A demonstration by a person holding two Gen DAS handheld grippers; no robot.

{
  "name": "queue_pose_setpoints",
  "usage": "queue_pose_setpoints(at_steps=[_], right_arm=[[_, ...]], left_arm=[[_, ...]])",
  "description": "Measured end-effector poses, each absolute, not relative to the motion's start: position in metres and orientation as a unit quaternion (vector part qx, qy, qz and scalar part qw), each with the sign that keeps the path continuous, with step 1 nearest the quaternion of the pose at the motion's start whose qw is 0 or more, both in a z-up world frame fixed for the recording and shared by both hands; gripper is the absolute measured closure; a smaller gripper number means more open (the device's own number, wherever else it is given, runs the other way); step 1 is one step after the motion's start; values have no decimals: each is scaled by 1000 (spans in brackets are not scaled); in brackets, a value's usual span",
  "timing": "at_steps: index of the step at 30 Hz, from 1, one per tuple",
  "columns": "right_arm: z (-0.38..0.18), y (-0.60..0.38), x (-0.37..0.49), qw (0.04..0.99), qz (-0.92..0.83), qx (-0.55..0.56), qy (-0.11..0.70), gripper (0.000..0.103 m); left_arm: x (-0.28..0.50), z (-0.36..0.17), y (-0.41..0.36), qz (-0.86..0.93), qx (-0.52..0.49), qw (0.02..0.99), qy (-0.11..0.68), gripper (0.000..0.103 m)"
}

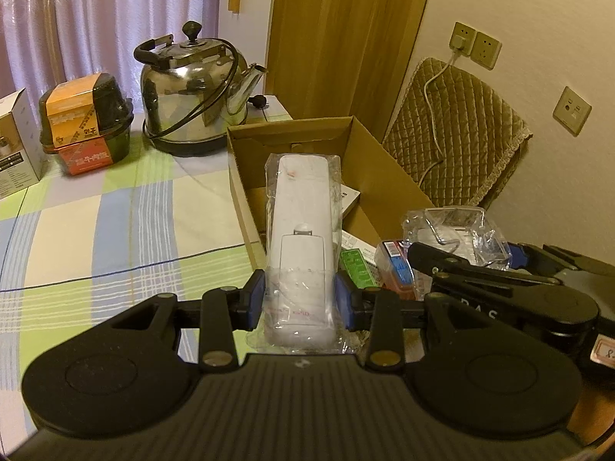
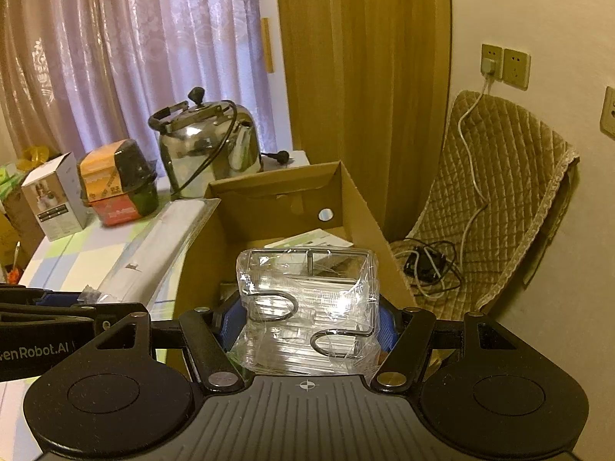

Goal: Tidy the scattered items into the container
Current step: 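Carry both items over the cardboard box and lower them inside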

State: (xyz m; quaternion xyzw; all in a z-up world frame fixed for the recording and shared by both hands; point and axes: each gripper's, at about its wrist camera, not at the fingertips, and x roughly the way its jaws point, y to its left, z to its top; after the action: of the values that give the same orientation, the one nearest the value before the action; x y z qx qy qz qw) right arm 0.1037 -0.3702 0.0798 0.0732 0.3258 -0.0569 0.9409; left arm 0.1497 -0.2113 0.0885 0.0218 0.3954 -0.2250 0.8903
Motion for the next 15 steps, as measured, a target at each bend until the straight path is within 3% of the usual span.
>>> queue_pose_setpoints(at_steps=[15], right_arm=[[64, -389, 131, 936, -61, 66, 340, 34]], left_arm=[[187, 74, -236, -224, -1, 883, 413, 70]])
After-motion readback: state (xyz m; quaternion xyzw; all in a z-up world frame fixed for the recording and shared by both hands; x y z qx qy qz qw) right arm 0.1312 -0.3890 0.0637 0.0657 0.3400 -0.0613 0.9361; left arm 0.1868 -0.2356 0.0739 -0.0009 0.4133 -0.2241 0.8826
